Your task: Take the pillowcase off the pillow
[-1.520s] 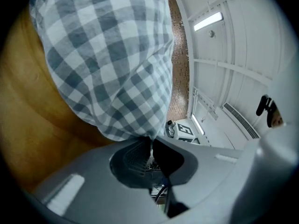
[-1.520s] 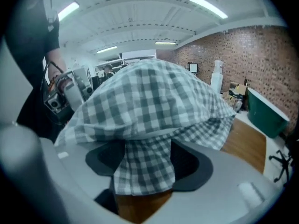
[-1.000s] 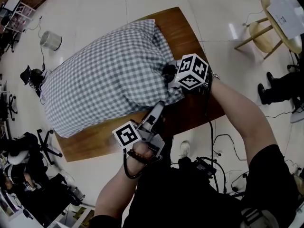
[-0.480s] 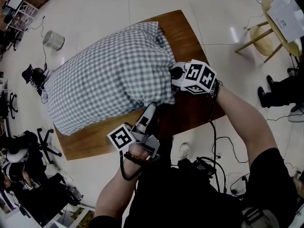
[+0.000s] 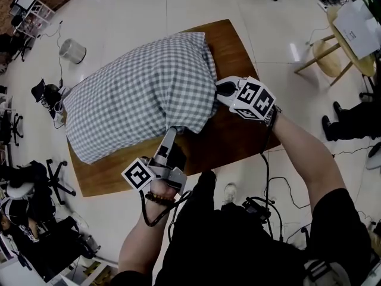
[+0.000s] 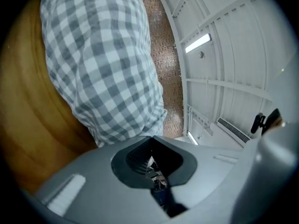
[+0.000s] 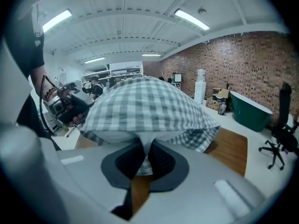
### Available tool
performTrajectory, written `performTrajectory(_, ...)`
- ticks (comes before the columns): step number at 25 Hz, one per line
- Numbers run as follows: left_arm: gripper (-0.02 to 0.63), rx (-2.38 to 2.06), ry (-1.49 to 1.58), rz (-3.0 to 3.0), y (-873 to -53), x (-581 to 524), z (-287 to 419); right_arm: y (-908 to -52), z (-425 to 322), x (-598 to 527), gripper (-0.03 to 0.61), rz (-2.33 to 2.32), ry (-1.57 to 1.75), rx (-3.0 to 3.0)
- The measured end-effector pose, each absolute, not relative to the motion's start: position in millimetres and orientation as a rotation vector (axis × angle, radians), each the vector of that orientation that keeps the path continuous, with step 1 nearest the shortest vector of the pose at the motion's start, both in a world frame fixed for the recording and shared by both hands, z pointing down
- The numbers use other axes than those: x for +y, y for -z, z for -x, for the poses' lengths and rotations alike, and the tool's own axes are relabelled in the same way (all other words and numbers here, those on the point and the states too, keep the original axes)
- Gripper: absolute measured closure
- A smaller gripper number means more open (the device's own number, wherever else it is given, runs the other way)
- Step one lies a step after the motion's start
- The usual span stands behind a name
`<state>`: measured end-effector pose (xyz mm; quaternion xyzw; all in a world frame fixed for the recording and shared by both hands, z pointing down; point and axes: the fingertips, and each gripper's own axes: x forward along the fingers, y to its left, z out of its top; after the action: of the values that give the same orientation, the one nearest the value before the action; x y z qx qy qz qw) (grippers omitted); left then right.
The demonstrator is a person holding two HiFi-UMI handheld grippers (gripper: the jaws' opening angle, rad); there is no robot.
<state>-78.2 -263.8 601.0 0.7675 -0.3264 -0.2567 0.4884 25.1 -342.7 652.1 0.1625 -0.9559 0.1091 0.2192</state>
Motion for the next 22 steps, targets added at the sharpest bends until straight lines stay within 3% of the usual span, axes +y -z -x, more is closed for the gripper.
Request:
performTrajectory(6, 0.611, -0.932, 0.644, -1.87, -599, -245, 126, -642, -27, -332, 0.565, -0.553, -0.245, -2.576)
performTrajectory(12, 0.611, -1.291, 0.429, -1.569, -649, -196, 199, -638, -50, -320, 0.566, -0.672, -0.268, -2.502)
performTrajectory(22, 0.611, -1.347, 0.538, -1.524, -650, -181, 232, -655, -82, -312, 0.566, -0.797, -0.312, -2.383)
